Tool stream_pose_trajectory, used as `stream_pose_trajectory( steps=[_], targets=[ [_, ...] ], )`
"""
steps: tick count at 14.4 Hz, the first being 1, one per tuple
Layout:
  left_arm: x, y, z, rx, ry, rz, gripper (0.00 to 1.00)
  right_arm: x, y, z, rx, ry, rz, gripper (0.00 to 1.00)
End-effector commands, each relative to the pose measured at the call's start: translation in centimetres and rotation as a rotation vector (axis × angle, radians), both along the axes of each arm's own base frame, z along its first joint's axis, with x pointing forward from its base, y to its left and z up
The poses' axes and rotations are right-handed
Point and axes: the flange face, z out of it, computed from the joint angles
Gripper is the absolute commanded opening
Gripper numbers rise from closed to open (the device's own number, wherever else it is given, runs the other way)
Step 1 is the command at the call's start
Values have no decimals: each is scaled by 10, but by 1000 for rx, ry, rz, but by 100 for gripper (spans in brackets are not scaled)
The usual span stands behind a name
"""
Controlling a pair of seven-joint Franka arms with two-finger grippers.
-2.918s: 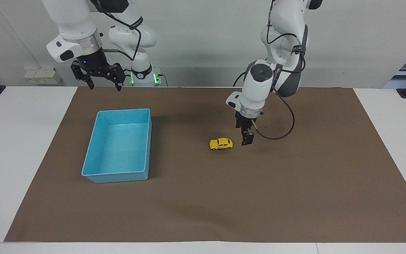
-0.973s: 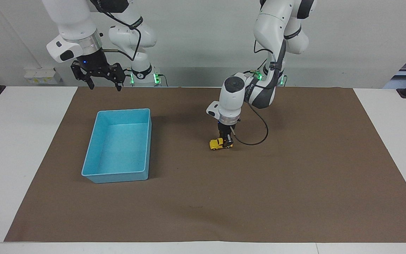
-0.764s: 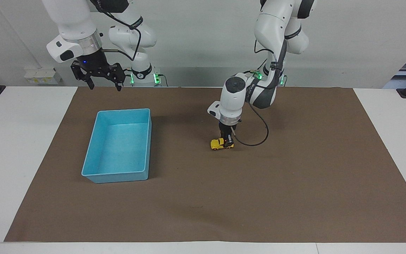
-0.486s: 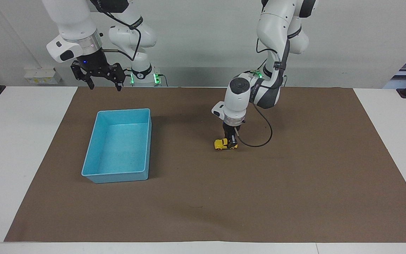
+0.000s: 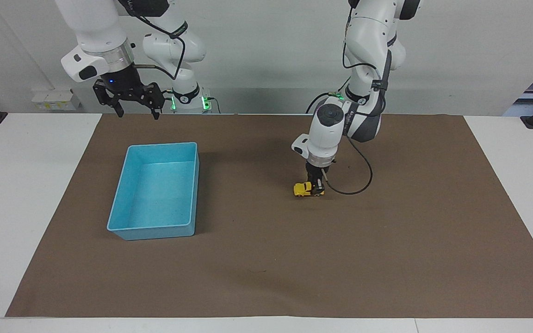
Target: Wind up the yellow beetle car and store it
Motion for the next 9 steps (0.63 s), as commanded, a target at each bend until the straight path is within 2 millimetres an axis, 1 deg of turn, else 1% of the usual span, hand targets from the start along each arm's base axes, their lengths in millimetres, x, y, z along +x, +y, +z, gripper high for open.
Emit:
stream_pose_trajectory(
  steps=[1,3,4,5,6,7,8,9],
  targets=[
    [3,30,-20,30,13,-33,0,-2,-1,-1,16,-5,8,100],
    [3,43,-23,34,22,-49,0,-2,-1,-1,16,-5,8,100],
    [6,53,-22,34,23,-60,0,-2,-1,-1,16,-5,8,100],
    [6,58,-23,36,28,-80,0,-2,-1,-1,16,-5,8,100],
    [6,64,-19,34,24,-86,0,-2,-1,-1,16,-5,8,100],
    [10,77,-20,35,27,-81,0,-2,-1,-1,16,-5,8,100],
    [10,81,-19,35,28,-95,0,-2,-1,-1,16,-5,8,100],
    [13,91,-19,36,30,-102,0,-2,-1,-1,16,-5,8,100]
  ],
)
